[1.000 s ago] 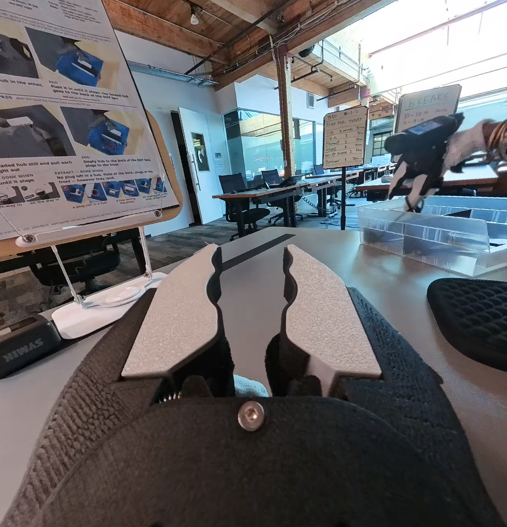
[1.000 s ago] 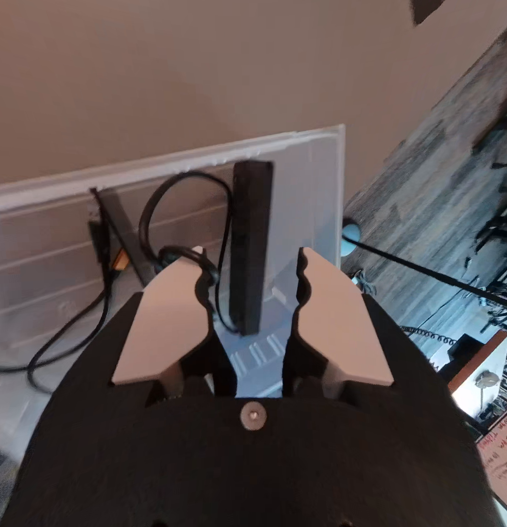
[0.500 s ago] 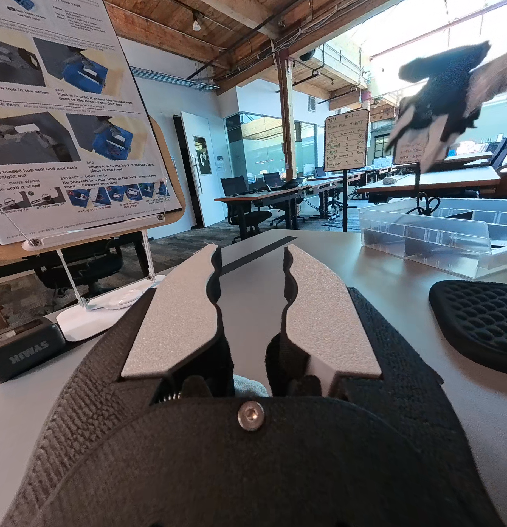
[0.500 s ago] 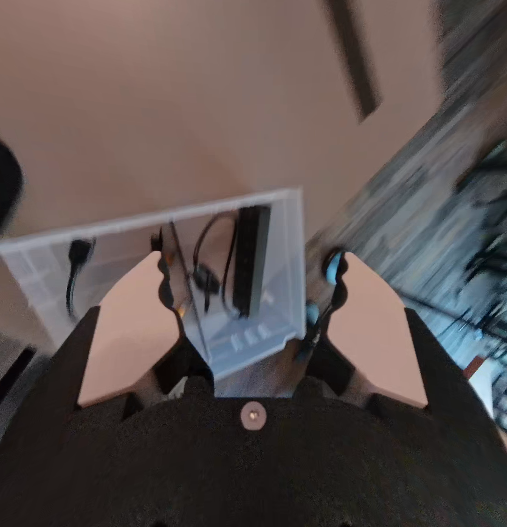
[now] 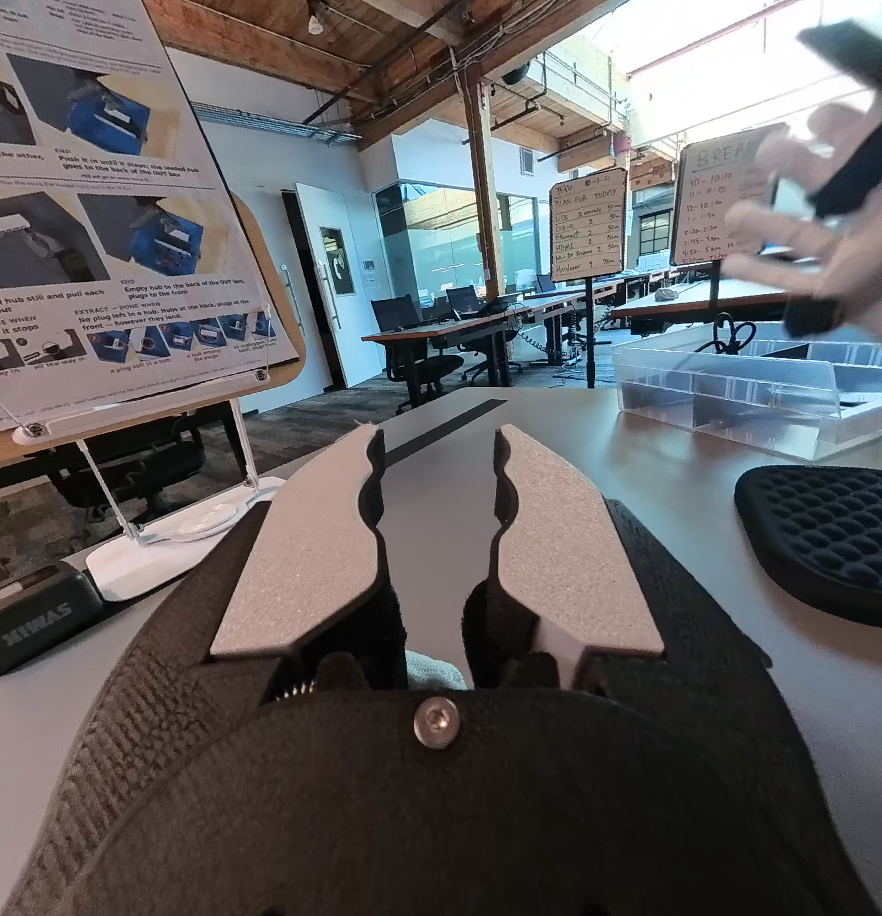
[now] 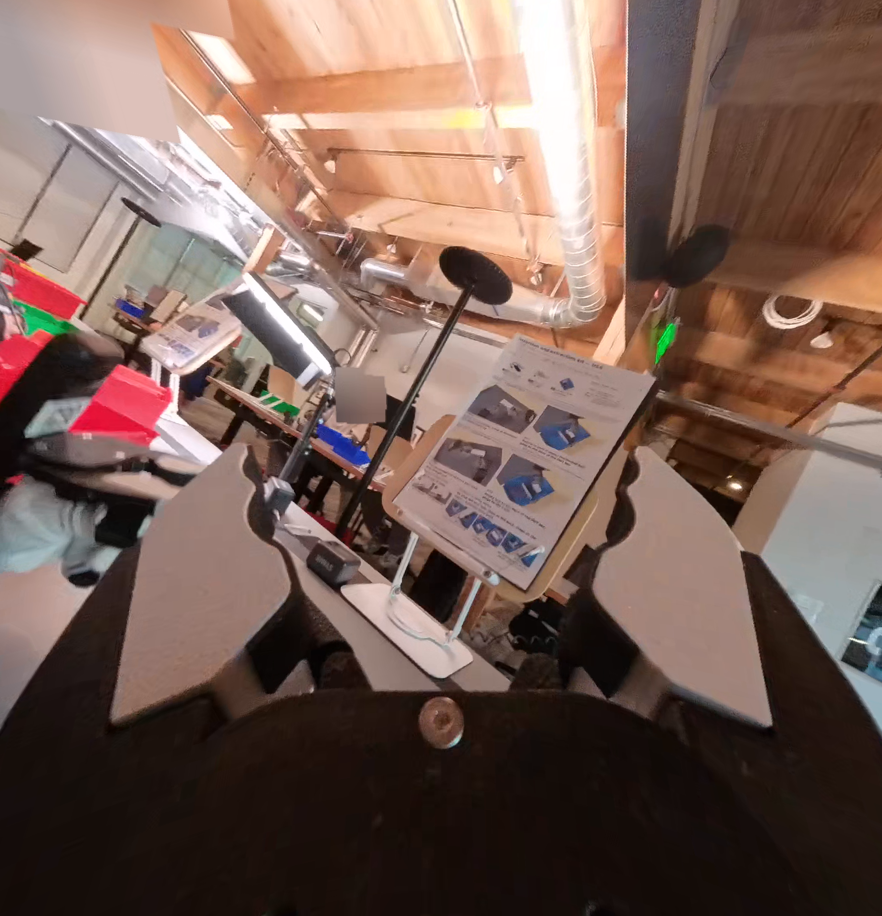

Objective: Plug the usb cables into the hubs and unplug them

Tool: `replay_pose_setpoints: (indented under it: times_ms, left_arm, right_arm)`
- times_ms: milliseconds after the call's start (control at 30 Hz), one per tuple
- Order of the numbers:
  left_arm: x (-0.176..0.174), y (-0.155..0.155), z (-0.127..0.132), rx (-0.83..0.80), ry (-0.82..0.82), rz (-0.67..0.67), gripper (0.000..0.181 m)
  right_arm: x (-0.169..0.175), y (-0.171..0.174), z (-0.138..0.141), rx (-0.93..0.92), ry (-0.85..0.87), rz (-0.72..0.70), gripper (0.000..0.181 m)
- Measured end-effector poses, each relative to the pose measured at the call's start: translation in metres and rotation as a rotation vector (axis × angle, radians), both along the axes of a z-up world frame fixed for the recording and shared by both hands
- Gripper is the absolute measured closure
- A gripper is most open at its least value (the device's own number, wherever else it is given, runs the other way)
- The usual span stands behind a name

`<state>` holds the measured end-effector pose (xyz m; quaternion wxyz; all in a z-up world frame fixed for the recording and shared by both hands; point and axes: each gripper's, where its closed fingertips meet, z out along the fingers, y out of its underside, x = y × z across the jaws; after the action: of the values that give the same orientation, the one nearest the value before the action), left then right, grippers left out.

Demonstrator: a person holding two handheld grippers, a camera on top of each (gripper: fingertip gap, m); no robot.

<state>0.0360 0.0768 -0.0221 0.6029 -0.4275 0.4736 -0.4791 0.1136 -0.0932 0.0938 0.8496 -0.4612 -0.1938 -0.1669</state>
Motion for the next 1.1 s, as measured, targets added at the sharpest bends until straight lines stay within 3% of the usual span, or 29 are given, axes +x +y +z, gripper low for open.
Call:
replay_pose_setpoints:
  times_ms: [133,167,200,233,400,500,567,633,733,800,867,933,1033,1100]
  left_arm:
    - [0.002,-0.005,-0.002,0.008,0.019,-0.013,0.140]
    - [0.003,-0.007,-0.002,0.009,0.026,-0.022,0.140]
    - [0.003,-0.010,-0.002,0.011,0.031,-0.033,0.140]
    - [0.004,-0.014,0.000,0.015,0.031,-0.047,0.140]
    - [0.000,-0.028,0.012,0.144,0.001,-0.019,0.135]
    - [-0.019,-0.035,0.022,0.287,0.005,0.069,0.129]
    - [-0.039,-0.050,0.025,0.345,0.015,0.044,0.129]
    - [-0.069,-0.057,0.037,0.364,-0.023,0.061,0.129]
    - [-0.140,-0.031,0.080,0.358,-0.163,0.276,0.129]
    - [-0.187,-0.012,0.103,0.317,-0.191,0.329,0.130]
    - [-0.222,0.009,0.111,0.283,-0.108,0.327,0.135]
    - [-0.243,0.037,0.098,0.204,0.093,0.307,0.137]
    - [-0.263,0.073,0.044,0.067,0.492,0.233,0.137]
    - [-0.278,0.102,0.002,-0.012,0.751,0.262,0.137]
  right_arm:
    - [-0.010,0.043,-0.092,-0.105,-0.007,-0.067,0.053]
    - [-0.014,0.053,-0.117,-0.190,-0.023,-0.053,0.057]
    - [-0.017,0.061,-0.138,-0.312,-0.069,-0.061,0.049]
    - [-0.014,0.063,-0.144,-0.355,-0.114,-0.116,0.048]
    - [-0.027,0.051,-0.150,-0.330,-0.170,-0.104,0.054]
    - [-0.023,0.050,-0.148,-0.322,-0.138,-0.100,0.056]
    - [-0.019,0.051,-0.150,-0.338,-0.096,-0.090,0.055]
    - [-0.016,0.050,-0.149,-0.338,-0.062,-0.082,0.054]
    - [-0.013,0.048,-0.145,-0.322,-0.029,-0.072,0.054]
    - [-0.010,0.048,-0.144,-0.318,-0.012,-0.076,0.054]
    - [-0.007,0.048,-0.144,-0.319,0.008,-0.079,0.053]
    - [-0.006,0.049,-0.145,-0.328,0.023,-0.072,0.053]
    - [-0.007,0.049,-0.145,-0.331,0.021,-0.073,0.053]
    - [-0.007,0.050,-0.146,-0.336,0.016,-0.072,0.053]
